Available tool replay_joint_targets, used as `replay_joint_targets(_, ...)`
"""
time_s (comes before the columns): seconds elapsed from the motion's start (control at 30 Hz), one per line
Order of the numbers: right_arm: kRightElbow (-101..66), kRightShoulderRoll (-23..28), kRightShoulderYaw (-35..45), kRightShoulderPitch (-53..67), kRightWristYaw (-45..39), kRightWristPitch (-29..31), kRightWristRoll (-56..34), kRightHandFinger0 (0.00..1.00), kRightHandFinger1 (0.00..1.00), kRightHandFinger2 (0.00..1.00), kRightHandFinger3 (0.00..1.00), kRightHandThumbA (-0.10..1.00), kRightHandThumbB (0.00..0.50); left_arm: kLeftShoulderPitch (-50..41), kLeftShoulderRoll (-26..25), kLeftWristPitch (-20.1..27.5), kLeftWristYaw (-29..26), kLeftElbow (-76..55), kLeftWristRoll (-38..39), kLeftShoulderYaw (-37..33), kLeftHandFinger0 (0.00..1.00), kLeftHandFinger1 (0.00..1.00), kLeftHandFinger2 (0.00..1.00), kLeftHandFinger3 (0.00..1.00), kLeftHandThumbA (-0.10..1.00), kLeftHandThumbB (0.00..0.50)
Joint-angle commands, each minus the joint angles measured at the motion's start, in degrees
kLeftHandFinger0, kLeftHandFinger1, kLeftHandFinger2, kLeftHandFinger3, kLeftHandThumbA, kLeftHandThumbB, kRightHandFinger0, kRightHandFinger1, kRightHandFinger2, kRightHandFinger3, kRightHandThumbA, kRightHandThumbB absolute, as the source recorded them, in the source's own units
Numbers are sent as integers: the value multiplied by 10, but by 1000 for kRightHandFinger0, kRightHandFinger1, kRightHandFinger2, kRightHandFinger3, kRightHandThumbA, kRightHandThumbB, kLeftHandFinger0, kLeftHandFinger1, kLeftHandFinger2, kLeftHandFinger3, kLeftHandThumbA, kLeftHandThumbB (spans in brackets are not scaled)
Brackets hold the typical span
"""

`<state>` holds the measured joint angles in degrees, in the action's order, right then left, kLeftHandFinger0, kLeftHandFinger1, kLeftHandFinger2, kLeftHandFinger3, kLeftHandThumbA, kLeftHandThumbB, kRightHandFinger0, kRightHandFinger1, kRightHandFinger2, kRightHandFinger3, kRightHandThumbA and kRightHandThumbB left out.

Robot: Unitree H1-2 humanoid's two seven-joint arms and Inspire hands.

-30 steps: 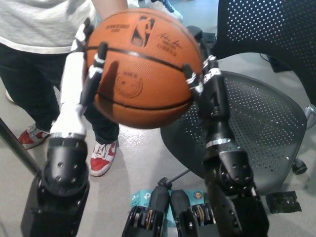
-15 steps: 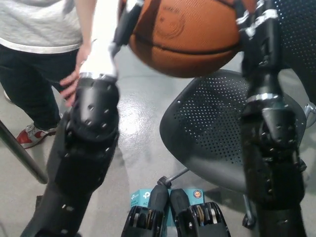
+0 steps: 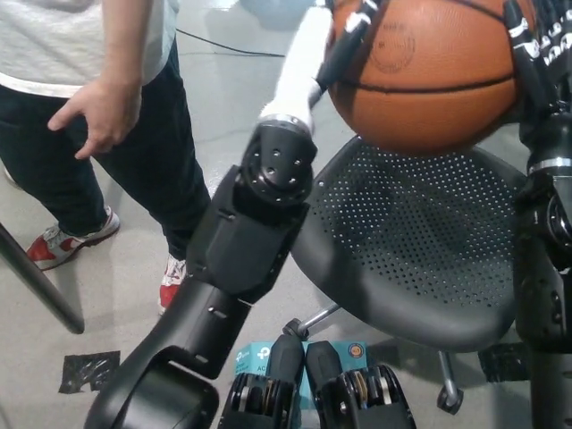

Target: The robot grabs the basketball from a person using both hands and then drops it on the black chair in the front

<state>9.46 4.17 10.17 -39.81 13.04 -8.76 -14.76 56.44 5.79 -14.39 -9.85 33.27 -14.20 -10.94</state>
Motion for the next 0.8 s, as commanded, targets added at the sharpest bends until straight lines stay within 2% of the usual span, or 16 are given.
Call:
replay_joint_targets(0.0,33,-11,-11,-80,-91,24,-58,1000,1000,1000,1000,1000,187,100,76,119,68,90,46,-11,1000,1000,1000,1000,1000,193)
replay_joint_targets(0.07,65,-5,-3,-85,-91,32,-58,1000,1000,1000,1000,1000,199,119,84,121,68,140,53,0,1000,1000,1000,1000,1000,214)
replay_joint_targets(0.17,105,-1,10,-87,-94,38,-65,1000,1000,1000,1000,1000,212,147,95,144,63,224,57,14,1000,1000,1000,1000,1000,206)
replay_joint_targets(0.27,136,-4,22,-89,-86,38,-67,1000,1000,1000,1000,1000,196,163,102,176,51,291,55,24,1000,1000,1000,1000,1000,206)
replay_joint_targets(0.33,171,-12,41,-94,-86,41,-86,1000,1000,1000,1000,1000,193,170,104,175,48,325,53,26,1000,1000,1000,1000,1000,195)
replay_joint_targets(0.37,191,-12,45,-95,-91,56,-86,1000,1000,1000,1000,1000,194,172,105,187,47,342,53,27,1000,1000,1000,1000,1000,170)
replay_joint_targets(0.4,198,-14,50,-97,-91,63,-88,1000,1000,1000,1000,1000,184,175,105,188,47,350,53,29,1000,1000,1000,1000,1000,172)
replay_joint_targets(0.43,214,-14,57,-98,-89,60,-91,1000,1000,1000,1000,1000,220,178,107,180,50,364,60,36,1000,1000,1000,1000,1000,182)
replay_joint_targets(0.53,232,-12,53,-99,-92,79,-78,1000,1000,1000,1000,1000,205,185,107,186,56,387,61,36,1000,1000,1000,1000,1000,200)
replay_joint_targets(0.57,227,-8,47,-96,-100,81,-72,1000,1000,1000,1000,1000,203,187,105,189,59,391,61,36,1000,1000,1000,1000,1000,229)
replay_joint_targets(0.6,229,0,35,-95,-99,93,-51,1000,1000,1000,1000,1000,193,188,102,191,63,390,60,33,1000,1000,1000,1000,1000,234)
replay_joint_targets(0.63,225,6,27,-94,-92,96,-34,1000,1000,1000,1000,1000,210,189,98,191,66,390,57,30,1000,1000,1000,1000,1000,222)
replay_joint_targets(0.67,216,8,34,-99,-66,87,-27,1000,1000,1000,1000,1000,245,191,91,187,67,390,63,37,1000,1000,1000,1000,1000,254)
replay_joint_targets(0.77,205,30,32,-107,-42,121,5,1000,1000,1000,1000,1000,289,190,75,185,71,382,71,45,1000,1000,1000,1000,1000,265)
